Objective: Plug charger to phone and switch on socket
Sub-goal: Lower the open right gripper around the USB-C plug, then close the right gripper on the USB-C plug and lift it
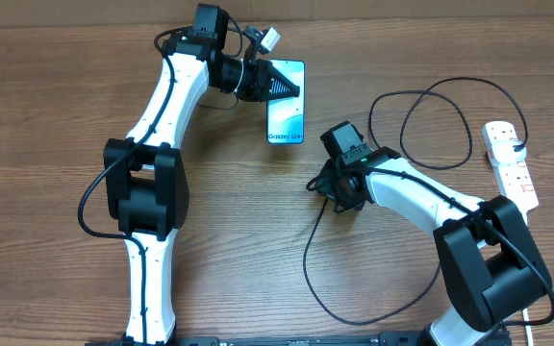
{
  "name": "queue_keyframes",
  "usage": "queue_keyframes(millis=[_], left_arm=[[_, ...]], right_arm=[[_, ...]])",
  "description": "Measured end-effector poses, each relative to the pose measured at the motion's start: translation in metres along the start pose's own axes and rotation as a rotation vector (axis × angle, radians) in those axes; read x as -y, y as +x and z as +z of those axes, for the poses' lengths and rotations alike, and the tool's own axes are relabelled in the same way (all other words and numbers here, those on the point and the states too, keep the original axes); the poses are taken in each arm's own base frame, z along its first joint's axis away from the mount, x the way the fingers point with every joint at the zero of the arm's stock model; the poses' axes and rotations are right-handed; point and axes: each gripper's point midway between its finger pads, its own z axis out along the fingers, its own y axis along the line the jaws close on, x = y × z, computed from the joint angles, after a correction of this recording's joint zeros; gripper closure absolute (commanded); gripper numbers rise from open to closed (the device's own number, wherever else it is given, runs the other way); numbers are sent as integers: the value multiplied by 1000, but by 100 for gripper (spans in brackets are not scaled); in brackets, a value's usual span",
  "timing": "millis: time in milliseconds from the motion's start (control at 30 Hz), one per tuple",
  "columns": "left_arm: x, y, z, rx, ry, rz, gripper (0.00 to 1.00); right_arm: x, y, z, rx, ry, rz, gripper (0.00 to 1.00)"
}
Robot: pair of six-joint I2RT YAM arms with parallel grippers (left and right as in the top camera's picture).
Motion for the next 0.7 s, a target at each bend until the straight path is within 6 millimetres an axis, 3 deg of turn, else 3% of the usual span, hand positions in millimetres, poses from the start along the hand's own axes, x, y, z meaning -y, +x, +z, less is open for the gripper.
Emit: queue_keyframes(millis=[700], left_arm=[[0, 0, 0, -1, 0, -1, 96]], right_arm=[[-4, -7, 4, 33, -10, -10, 76]])
